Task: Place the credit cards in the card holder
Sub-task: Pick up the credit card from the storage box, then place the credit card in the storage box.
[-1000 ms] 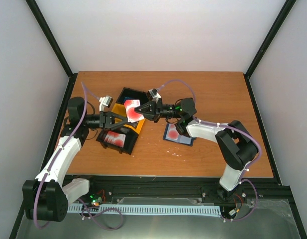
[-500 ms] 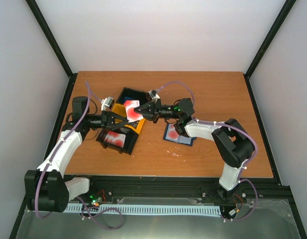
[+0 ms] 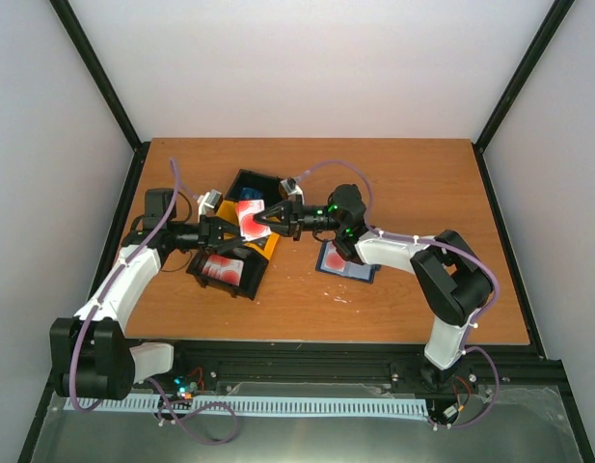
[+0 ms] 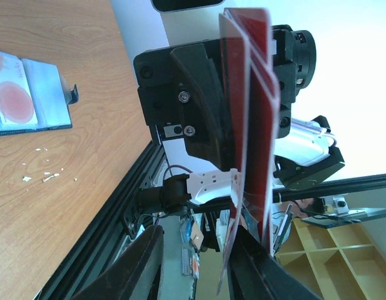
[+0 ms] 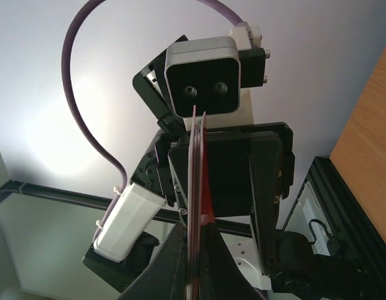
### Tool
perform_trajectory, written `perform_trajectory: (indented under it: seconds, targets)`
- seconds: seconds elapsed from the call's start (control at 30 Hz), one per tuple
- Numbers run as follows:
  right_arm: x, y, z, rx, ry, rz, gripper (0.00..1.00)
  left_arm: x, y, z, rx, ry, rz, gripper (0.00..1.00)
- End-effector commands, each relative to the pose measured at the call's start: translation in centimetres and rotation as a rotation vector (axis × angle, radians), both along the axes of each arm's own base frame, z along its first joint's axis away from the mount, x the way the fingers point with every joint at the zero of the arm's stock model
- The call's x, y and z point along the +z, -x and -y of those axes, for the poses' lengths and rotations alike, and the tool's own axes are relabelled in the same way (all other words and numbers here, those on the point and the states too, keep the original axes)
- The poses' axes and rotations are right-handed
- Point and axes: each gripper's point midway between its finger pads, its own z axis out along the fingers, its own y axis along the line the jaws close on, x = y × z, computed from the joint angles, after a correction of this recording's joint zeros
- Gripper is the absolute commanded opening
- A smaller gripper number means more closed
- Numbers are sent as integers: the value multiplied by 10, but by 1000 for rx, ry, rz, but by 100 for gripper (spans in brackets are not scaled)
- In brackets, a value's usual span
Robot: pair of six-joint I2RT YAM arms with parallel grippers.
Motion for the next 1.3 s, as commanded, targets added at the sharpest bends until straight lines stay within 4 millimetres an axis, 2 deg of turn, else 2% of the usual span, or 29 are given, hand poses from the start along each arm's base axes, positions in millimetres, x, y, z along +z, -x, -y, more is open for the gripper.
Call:
perform_trajectory:
  seconds: [0.0, 0.1, 0.13, 0.23, 0.27, 0.4, 0.53, 0.8, 1.03, 1.27]
  targets:
    - [26, 21, -12, 62, -40, 118, 3, -2, -7, 1, 21, -38, 39, 30]
    - [27, 20, -13, 62, -40, 121, 3, -1, -6, 2, 17, -35, 42, 27]
    - [26, 20, -13, 60, -39, 121, 3, 0, -5, 2, 18, -33, 43, 24]
    - [22, 17, -14, 53, -31, 123, 3, 1, -8, 1, 36, -40, 39, 3]
    - [19, 15, -14, 47, -25, 124, 5, -1, -10, 0, 50, -52, 30, 1]
    - [5, 6, -12, 21, -14, 111, 14, -9, -13, -3, 87, -77, -7, 1]
    - [-2, 4, -9, 11, -9, 101, 17, -9, -14, -6, 106, -93, -14, 1]
    - [-16, 0, -3, -28, 26, 77, 8, -7, -25, -12, 163, -130, -39, 1]
    - [-29, -1, 4, -51, 60, 51, 8, -6, -42, -41, 277, -156, -58, 1]
    - [-30, -3, 2, -48, 57, 47, 8, -12, -47, -46, 306, -182, -77, 0]
